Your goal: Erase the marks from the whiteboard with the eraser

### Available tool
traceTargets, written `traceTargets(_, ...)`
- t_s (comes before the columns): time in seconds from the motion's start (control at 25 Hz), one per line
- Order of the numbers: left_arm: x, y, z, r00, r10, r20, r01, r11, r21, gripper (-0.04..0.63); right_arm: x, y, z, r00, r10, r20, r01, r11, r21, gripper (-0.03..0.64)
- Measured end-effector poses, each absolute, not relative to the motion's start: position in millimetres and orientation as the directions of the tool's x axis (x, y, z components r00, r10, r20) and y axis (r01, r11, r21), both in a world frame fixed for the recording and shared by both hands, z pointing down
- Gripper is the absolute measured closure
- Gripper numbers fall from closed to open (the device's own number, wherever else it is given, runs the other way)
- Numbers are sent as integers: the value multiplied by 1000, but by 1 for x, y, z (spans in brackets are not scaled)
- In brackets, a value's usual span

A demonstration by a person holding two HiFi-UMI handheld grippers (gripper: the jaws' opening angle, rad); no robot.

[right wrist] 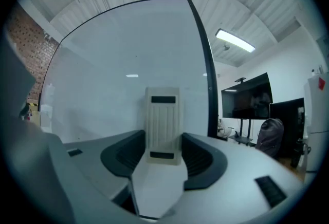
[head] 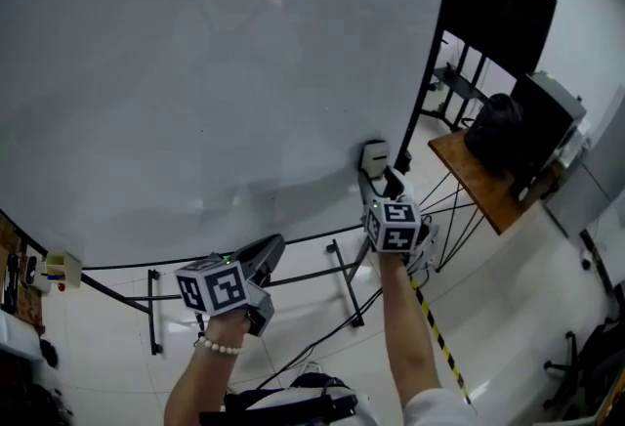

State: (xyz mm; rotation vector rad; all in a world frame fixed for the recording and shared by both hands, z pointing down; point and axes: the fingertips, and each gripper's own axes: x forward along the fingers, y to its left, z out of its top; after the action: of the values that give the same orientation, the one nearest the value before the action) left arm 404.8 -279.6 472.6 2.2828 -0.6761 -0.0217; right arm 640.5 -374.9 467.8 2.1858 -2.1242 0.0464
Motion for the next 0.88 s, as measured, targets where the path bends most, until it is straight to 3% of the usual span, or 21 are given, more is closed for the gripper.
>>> traceTargets(0.4,412,-276,492,853,-477,213,-483,-564,670,600,715,-368,486,98,-990,99,-995,-95,31,367)
traceTargets(0.88,384,-277,521,826,-504,253,-518,-501,694,600,706,-371,557,77,-991,113,-997,-75,25,365)
